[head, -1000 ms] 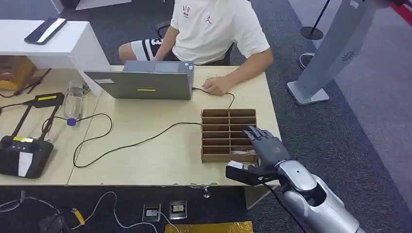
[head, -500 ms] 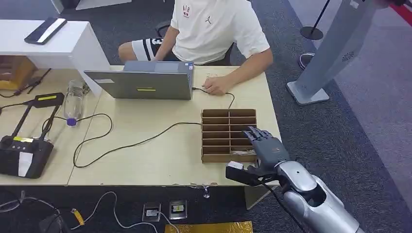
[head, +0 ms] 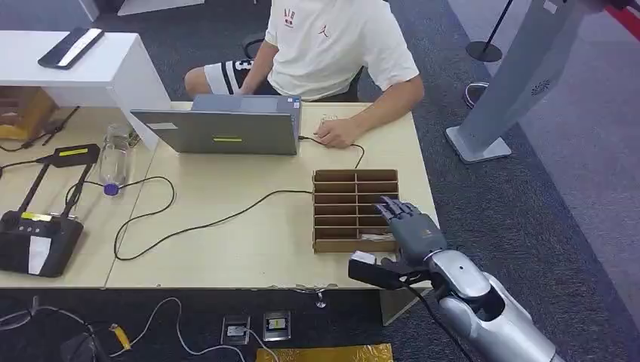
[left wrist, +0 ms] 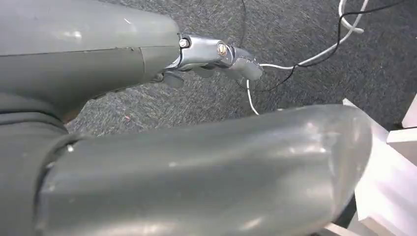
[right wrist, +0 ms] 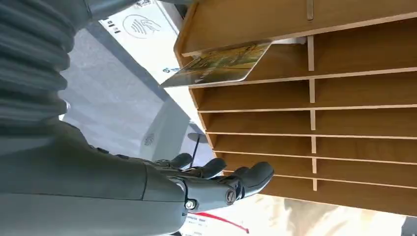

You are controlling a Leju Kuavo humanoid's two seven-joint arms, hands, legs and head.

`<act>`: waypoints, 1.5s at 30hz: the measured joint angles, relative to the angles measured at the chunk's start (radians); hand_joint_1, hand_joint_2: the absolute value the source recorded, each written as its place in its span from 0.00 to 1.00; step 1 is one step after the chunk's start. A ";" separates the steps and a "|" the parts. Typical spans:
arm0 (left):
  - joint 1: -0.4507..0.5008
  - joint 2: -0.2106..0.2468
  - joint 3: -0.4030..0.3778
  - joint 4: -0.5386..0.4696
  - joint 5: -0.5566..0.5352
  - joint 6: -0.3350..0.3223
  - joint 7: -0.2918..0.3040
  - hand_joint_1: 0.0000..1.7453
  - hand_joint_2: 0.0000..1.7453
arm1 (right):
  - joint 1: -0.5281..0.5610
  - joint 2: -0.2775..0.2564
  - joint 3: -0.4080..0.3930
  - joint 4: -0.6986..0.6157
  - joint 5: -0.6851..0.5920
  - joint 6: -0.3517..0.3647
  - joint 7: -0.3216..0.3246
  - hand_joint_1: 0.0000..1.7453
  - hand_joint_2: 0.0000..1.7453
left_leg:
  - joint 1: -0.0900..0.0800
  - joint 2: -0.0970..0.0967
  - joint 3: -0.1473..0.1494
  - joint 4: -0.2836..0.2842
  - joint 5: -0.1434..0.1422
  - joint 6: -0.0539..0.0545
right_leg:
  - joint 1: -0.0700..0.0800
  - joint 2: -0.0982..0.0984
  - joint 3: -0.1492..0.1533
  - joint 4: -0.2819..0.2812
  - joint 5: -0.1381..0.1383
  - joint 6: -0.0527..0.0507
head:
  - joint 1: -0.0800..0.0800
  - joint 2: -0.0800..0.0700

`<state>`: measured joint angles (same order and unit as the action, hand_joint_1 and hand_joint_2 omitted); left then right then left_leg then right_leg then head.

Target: Pass the card to the sensor for recognition and then transmit it.

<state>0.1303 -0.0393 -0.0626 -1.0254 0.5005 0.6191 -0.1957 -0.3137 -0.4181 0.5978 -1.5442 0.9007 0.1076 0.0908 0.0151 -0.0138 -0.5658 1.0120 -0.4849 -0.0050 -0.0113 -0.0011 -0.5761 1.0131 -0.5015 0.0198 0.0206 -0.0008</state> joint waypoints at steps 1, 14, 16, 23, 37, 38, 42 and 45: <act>0.000 0.000 0.000 0.000 0.002 0.000 0.000 0.00 0.00 | 0.000 0.001 0.000 0.000 0.000 0.000 0.000 0.03 1.00 | 0.000 0.000 0.000 0.000 0.000 0.000 | 0.000 0.000 0.000 0.000 0.000 0.000 | 0.000 0.000; -0.005 0.000 0.000 0.001 0.016 0.000 0.000 0.00 0.00 | 0.000 0.008 0.008 0.000 -0.006 0.028 0.005 1.00 1.00 | 0.000 0.000 0.000 0.000 0.000 0.000 | 0.000 0.000 0.000 0.000 0.000 0.000 | 0.000 0.000; -0.009 0.000 0.000 0.001 0.024 0.000 0.000 0.00 0.00 | 0.000 0.009 0.008 0.000 -0.006 0.029 0.005 1.00 1.00 | 0.000 0.000 0.000 0.000 0.000 0.000 | 0.000 0.000 0.000 0.000 0.000 0.000 | 0.000 0.000; -0.032 0.000 0.000 0.013 0.053 0.000 -0.002 0.00 0.00 | -0.001 0.010 0.008 0.000 -0.012 0.031 0.011 1.00 1.00 | 0.000 0.000 0.000 0.000 0.000 0.000 | 0.000 0.000 0.000 0.000 0.000 0.000 | 0.000 0.000; -0.056 0.000 0.000 0.042 0.076 0.000 -0.018 0.00 0.00 | -0.001 0.015 0.008 0.000 -0.013 0.021 0.011 1.00 1.00 | 0.000 0.000 0.000 0.000 0.000 0.000 | 0.000 0.000 0.000 0.000 0.000 0.000 | 0.000 0.000; -0.057 0.000 0.000 0.044 0.076 0.000 -0.020 0.00 0.00 | -0.001 0.015 0.008 0.000 -0.013 0.021 0.011 1.00 1.00 | 0.000 0.000 0.000 0.000 0.000 0.000 | 0.000 0.000 0.000 0.000 0.000 0.000 | 0.000 0.000; -0.059 0.000 0.000 0.051 0.080 0.000 -0.025 0.00 0.00 | -0.001 0.017 0.008 0.003 -0.014 0.012 0.009 1.00 1.00 | 0.000 0.000 0.000 0.000 0.000 0.000 | 0.000 0.000 0.000 0.000 0.000 0.000 | 0.000 0.000; -0.060 0.000 0.000 0.055 0.076 0.000 -0.036 0.00 0.00 | -0.001 0.019 0.008 0.009 -0.011 -0.028 0.002 1.00 1.00 | 0.000 0.000 0.000 0.000 0.000 0.000 | 0.000 0.000 0.000 0.000 0.000 0.000 | 0.000 0.000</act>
<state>0.0706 -0.0389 -0.0622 -0.9705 0.5760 0.6191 -0.2316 -0.3151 -0.3994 0.6054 -1.5354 0.8892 0.0801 0.0931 0.0151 -0.0138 -0.5660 1.0120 -0.4849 -0.0050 -0.0114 -0.0015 -0.5758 1.0131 -0.5015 0.0198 0.0206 -0.0008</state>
